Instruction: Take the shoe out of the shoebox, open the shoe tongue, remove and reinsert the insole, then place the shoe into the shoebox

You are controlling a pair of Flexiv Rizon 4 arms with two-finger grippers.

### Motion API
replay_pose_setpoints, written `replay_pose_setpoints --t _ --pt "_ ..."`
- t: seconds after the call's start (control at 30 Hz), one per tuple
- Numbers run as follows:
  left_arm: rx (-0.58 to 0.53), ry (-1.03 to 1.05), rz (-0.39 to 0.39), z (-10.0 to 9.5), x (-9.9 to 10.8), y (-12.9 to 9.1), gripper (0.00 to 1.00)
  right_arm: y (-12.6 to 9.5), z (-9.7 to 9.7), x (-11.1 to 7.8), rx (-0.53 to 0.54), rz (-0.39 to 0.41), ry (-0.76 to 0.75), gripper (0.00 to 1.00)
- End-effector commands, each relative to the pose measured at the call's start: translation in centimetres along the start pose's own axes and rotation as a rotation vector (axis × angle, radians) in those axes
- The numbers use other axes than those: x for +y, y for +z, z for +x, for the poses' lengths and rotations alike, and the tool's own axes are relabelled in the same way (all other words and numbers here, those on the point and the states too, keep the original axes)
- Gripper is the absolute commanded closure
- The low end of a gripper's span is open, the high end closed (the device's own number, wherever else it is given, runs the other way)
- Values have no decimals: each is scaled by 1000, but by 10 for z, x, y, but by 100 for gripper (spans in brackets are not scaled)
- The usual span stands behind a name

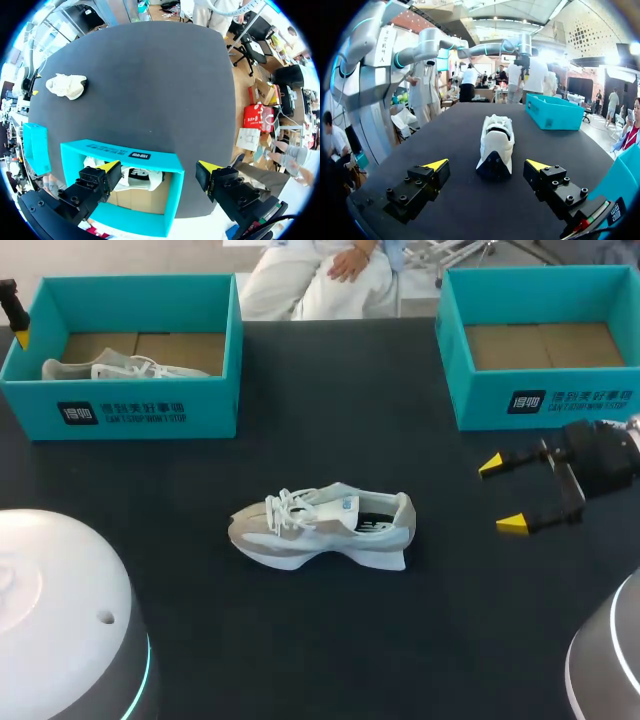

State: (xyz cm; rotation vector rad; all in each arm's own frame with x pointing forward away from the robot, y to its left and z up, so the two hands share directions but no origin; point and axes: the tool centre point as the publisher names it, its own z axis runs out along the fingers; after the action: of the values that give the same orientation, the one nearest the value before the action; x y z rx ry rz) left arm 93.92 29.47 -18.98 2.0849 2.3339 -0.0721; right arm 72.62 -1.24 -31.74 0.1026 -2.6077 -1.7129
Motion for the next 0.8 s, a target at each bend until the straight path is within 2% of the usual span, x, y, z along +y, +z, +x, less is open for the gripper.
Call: replay_pose_setpoints --t 0.03,0.1,0.2,0.47,0.57,0.8 --pt "2 0 -2 0 -1 0 0 4 0 -10 -30 40 9 0" --pt "2 0 -2 0 -1 0 0 3 -1 -20 -89 42 -17 0" --pt "2 0 -2 0 -1 0 0 3 -4 -34 -117 53 -22 0" --pt "2 0 -2 0 -1 0 0 12 -3 -60 -131 59 18 0" --pt "2 0 -2 0 -1 0 0 13 -4 -67 -137 60 32 0" --pt "2 0 -2 0 -1 0 0 13 -5 -68 -157 56 31 0"
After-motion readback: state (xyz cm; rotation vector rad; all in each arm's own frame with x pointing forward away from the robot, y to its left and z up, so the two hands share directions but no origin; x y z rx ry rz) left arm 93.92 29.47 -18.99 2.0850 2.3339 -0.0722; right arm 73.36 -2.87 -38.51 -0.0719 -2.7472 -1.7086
